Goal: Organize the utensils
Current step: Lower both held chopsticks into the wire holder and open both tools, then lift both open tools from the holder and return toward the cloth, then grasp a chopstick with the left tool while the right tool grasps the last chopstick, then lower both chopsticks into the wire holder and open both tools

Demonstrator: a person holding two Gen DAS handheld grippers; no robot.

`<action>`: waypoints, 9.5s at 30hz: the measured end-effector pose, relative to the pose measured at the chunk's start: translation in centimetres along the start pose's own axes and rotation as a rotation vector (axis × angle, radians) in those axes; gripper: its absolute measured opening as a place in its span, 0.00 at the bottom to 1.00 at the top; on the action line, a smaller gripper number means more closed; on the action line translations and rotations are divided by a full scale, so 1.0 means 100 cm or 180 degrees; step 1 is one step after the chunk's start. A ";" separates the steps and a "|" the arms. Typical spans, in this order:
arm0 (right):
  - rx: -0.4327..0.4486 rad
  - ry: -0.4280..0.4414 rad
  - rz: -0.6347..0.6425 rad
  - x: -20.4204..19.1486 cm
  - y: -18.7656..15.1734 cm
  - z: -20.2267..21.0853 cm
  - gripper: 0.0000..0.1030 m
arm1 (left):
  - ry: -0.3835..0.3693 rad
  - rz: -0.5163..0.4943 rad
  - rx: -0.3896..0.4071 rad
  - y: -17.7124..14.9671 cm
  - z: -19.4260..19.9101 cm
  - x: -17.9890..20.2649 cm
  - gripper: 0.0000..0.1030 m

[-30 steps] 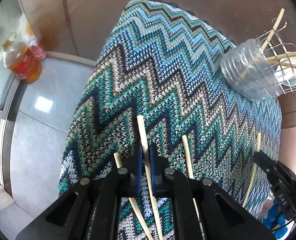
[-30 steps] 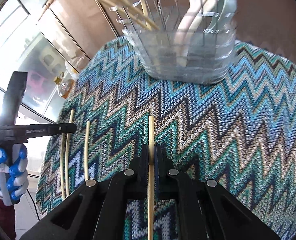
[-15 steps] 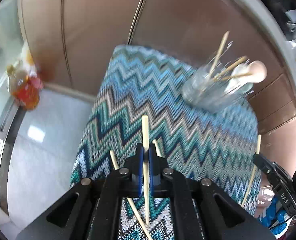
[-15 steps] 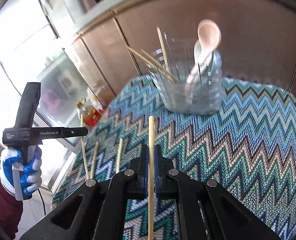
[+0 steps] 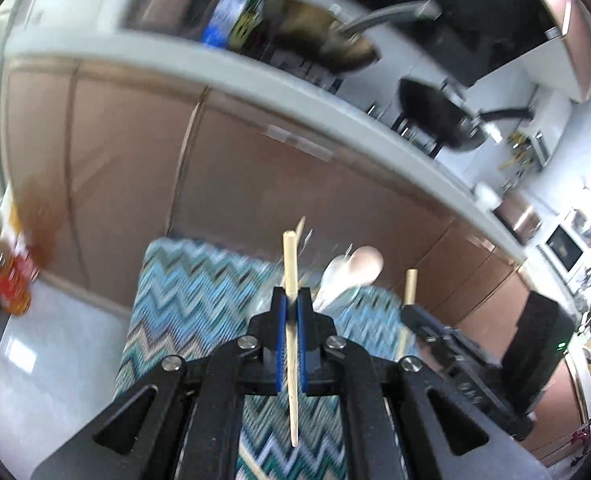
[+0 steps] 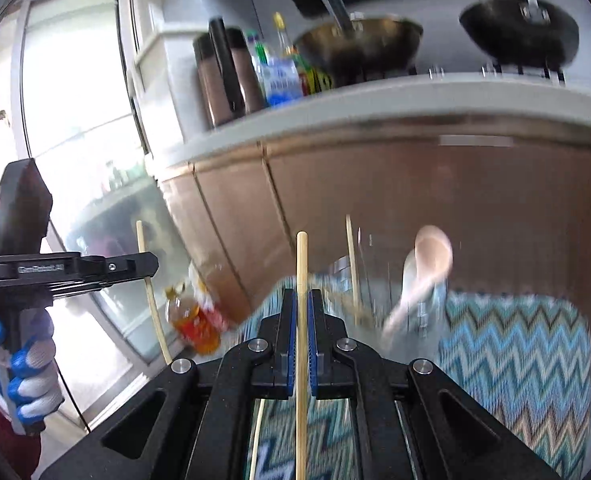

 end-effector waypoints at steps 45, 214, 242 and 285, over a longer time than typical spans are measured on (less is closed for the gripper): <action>0.0925 -0.0647 -0.0204 0.026 0.044 -0.081 0.29 | 0.0447 -0.0457 0.0703 0.048 -0.139 -0.006 0.13; -0.2611 0.0104 0.1090 -0.108 -0.178 -0.184 0.07 | 0.0918 0.1211 -0.1866 -0.180 -0.073 -0.179 0.08; -0.1262 0.0243 0.0194 -0.017 -0.111 0.002 0.05 | 0.0752 0.0725 -0.1099 -0.147 -0.016 -0.100 0.05; 0.0604 -0.0122 0.0059 0.007 0.067 0.060 0.05 | 0.0165 -0.0259 0.0582 0.060 0.005 0.049 0.05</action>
Point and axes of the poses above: each gripper's, at about its wrist camera, not at the fingertips, and z roughly against the way its jaws point, x to its right, y to its top, the point moved 2 cm from there along -z, roughly the way its jaws point, and after that the axes turned 13 degrees about -y, right-handed, at the moved point
